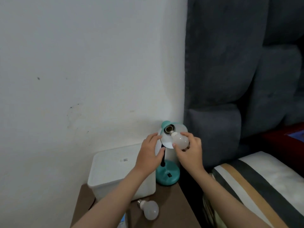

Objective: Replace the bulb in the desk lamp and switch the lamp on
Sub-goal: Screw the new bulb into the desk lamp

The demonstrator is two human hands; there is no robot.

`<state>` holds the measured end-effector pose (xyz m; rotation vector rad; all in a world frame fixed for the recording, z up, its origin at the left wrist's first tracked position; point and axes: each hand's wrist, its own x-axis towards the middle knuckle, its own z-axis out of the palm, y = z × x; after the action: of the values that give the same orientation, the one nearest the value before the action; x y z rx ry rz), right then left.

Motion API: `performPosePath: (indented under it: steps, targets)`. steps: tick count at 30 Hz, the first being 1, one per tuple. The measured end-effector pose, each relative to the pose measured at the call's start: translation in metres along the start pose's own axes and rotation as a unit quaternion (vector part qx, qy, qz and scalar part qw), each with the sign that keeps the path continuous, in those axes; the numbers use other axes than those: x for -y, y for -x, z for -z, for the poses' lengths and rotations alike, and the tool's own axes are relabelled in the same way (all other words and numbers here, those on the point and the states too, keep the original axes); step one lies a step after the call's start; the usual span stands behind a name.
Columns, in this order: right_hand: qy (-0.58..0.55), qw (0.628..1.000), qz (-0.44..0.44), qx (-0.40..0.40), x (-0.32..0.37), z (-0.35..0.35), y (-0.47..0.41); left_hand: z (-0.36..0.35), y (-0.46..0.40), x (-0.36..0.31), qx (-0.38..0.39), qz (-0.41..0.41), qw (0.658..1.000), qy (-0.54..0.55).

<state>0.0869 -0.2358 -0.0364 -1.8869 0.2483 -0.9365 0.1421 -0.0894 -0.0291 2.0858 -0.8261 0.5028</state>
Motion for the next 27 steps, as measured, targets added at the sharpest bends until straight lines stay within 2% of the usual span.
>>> performPosePath:
  steps: [7, 10, 17, 22, 24, 27]
  targets:
    - [0.039, 0.996, 0.081, -0.022, -0.02, -0.032, -0.022, -0.024, -0.028, 0.013, -0.011, 0.012, 0.999, 0.042]
    - [0.046, 0.994, 0.087, -0.037, -0.027, -0.041, -0.029, -0.032, -0.034, 0.016, -0.039, 0.023, 0.996, 0.083]
    - [0.058, 0.98, 0.154, -0.11, -0.043, -0.051, -0.03, -0.043, -0.039, 0.02, -0.082, 0.031, 0.988, 0.126]
    - [0.067, 0.972, 0.21, -0.082, -0.055, -0.045, -0.03, -0.042, -0.041, 0.017, -0.089, 0.038, 0.987, 0.128]
    - [0.079, 0.972, 0.206, -0.08, -0.057, -0.043, -0.03, -0.043, -0.041, 0.017, -0.087, 0.039, 0.988, 0.122]
    - [0.066, 0.983, 0.147, -0.092, -0.055, -0.044, -0.027, -0.044, -0.038, 0.017, -0.079, 0.035, 0.989, 0.116]
